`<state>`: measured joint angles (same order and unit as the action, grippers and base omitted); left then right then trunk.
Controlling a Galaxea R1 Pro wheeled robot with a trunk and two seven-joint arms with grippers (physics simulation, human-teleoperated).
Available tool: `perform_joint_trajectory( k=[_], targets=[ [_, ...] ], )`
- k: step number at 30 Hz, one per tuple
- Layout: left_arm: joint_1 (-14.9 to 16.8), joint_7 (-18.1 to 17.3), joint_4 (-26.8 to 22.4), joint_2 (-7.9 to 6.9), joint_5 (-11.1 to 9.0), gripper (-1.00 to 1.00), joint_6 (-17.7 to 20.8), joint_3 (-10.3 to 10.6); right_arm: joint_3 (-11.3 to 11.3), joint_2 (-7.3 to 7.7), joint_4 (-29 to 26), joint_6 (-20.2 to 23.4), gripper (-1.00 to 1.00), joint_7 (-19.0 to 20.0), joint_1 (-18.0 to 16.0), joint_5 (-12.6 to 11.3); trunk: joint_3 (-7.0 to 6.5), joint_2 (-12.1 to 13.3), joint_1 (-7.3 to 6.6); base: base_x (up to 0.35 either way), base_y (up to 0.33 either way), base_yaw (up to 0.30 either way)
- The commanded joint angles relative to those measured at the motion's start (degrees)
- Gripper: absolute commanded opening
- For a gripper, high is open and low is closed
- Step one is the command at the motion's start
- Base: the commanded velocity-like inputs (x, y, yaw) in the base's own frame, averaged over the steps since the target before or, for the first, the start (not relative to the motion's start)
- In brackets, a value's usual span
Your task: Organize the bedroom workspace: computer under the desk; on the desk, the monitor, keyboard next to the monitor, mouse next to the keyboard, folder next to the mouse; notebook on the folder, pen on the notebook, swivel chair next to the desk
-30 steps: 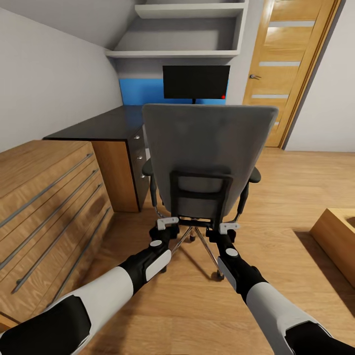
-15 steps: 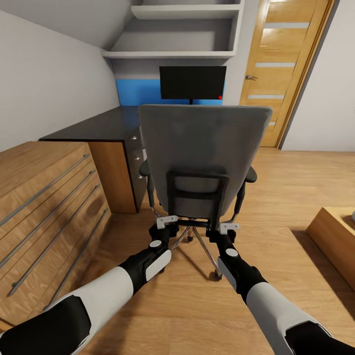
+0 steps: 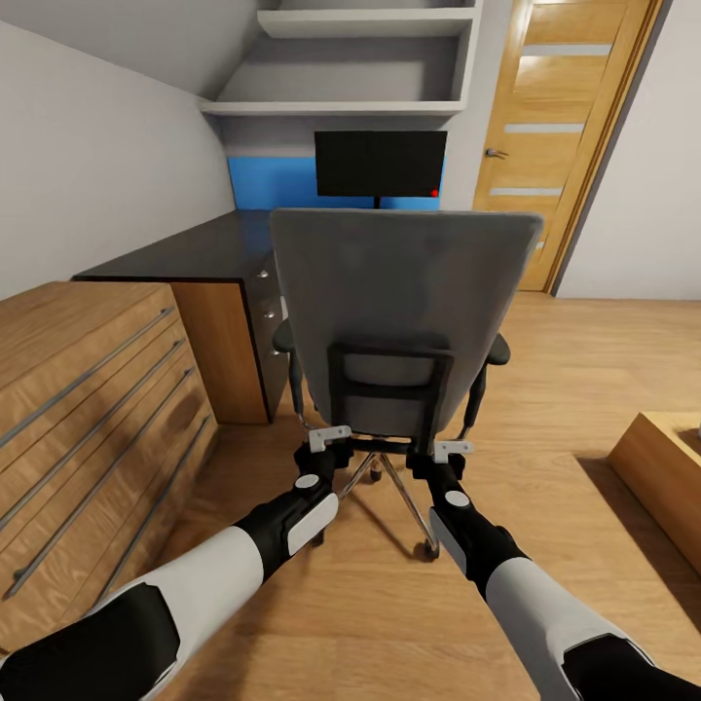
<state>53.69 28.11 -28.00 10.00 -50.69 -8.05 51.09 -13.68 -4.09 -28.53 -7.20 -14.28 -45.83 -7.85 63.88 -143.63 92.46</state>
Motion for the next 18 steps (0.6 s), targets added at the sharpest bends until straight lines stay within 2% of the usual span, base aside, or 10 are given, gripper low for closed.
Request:
perform_joint_trajectory(
  k=[1,18],
  targets=[
    [0.1,0.37,0.09,0.0,-0.55,1.0,-0.5,0.43,-0.44,0.05,0.05,-0.27,1.0,-0.4,-0.05,-0.6,0.05,-0.02,0.01,0.257,0.0,-0.001],
    [0.1,0.61,0.05,0.0,-0.5,1.0,-0.56,0.5,-0.47,-0.03,-0.03,-0.27,1.0,-0.46,-0.05,-0.59,0.05,-0.02,0.01,0.289,0.0,0.009]
  ],
)
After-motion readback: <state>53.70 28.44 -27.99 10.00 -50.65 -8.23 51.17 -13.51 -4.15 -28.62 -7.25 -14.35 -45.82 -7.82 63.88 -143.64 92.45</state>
